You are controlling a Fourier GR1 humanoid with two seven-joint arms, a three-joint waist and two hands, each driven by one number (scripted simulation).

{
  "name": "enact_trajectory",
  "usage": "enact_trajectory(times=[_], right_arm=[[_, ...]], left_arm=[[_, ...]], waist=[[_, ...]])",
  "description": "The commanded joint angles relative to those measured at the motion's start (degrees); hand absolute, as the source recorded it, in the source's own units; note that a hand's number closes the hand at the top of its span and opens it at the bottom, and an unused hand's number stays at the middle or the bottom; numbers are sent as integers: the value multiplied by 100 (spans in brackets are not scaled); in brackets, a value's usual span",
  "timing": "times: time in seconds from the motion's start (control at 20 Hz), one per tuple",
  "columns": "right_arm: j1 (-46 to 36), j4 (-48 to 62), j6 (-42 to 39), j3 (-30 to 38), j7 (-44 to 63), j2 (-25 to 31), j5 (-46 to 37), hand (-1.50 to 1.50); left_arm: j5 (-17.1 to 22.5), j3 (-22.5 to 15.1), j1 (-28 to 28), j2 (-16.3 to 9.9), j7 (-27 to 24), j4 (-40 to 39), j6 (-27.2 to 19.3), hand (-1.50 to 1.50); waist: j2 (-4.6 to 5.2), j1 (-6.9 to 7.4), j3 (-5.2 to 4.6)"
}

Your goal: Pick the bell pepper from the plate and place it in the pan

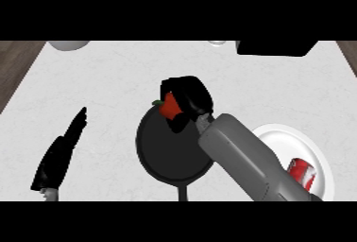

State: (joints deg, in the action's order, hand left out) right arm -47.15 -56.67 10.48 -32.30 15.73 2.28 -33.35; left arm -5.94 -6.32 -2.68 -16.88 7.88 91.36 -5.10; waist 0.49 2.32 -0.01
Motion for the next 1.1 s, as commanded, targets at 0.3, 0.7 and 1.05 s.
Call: enact_trajectory(times=[0.3,0.7,1.05], right_arm=[[153,1426,-89,-313,-313,-225,1748,150],[59,1425,619,-447,-992,-227,3341,-150],[-49,1539,1866,-11,-1850,-228,4237,-150]], left_arm=[[-95,-84,434,103,127,-62,63,0],[-110,-141,393,206,65,-225,113,0],[-99,-78,-61,85,-256,-32,184,0]], waist=[[128,303,15],[95,334,14],[52,263,9]])
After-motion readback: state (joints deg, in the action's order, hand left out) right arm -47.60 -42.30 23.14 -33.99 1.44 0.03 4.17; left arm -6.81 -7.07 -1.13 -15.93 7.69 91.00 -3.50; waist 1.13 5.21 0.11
